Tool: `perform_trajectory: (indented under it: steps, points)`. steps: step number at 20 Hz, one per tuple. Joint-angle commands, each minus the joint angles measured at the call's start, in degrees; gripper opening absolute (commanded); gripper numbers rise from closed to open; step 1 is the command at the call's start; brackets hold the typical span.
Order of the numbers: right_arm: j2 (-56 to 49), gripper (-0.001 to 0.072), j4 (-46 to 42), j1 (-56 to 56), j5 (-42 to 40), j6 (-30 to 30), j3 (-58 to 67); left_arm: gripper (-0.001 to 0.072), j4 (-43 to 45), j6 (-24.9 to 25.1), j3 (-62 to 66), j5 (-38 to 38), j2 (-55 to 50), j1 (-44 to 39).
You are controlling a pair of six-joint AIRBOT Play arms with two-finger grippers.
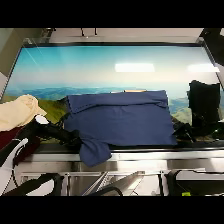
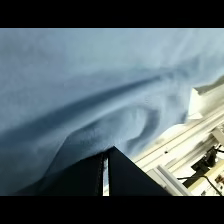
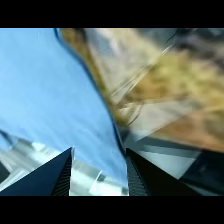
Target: Fold the shirts.
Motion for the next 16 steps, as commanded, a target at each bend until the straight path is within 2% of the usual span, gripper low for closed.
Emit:
perform_trajectory:
  steps: [1, 3, 4, 5, 6, 7, 13, 16]
  points:
    - [0.07, 0.0381, -1.90, 1.97, -1.38, -0.90, -2.49, 0.0028, -0.07, 0.66, 0.57, -2.97, 3.50, 2.10]
    - [0.07, 0.0354, 0.00, 4.24, -1.86, -1.62, -2.49, 0.0028, -0.07, 0.63, 0.57, -3.15, 6.62, 3.23]
    - [0.15, 0.0248, 1.77, 5.46, -1.77, -2.80, -2.47, 0.0027, -0.11, 0.63, 0.57, -3.54, 8.17, 3.96]
    - [0.35, 0.0197, 2.75, 6.29, -1.79, -3.10, -2.45, 0.0028, -0.11, 0.63, 0.61, -4.61, 9.79, 4.81]
    - [0.74, 0.0088, 3.08, 6.88, -1.75, -3.08, -2.29, 0.0027, -0.11, 0.63, 0.61, -5.95, 11.32, 5.86]
    - [1.29, 0.0017, 3.08, 7.08, -1.49, -3.04, -2.01, 0.0028, -0.07, 0.63, 0.61, -6.93, 12.74, 6.95]
    - [4.85, 0.0016, 3.87, 0.96, -1.16, -1.16, 1.42, 0.0027, 0.22, 0.74, 5.42, -6.05, 18.71, 13.70]
    - [4.83, 0.0017, 13.68, 1.49, -2.08, -3.87, 1.77, 0.0027, 0.07, 0.74, 15.10, -5.64, 16.17, 13.44]
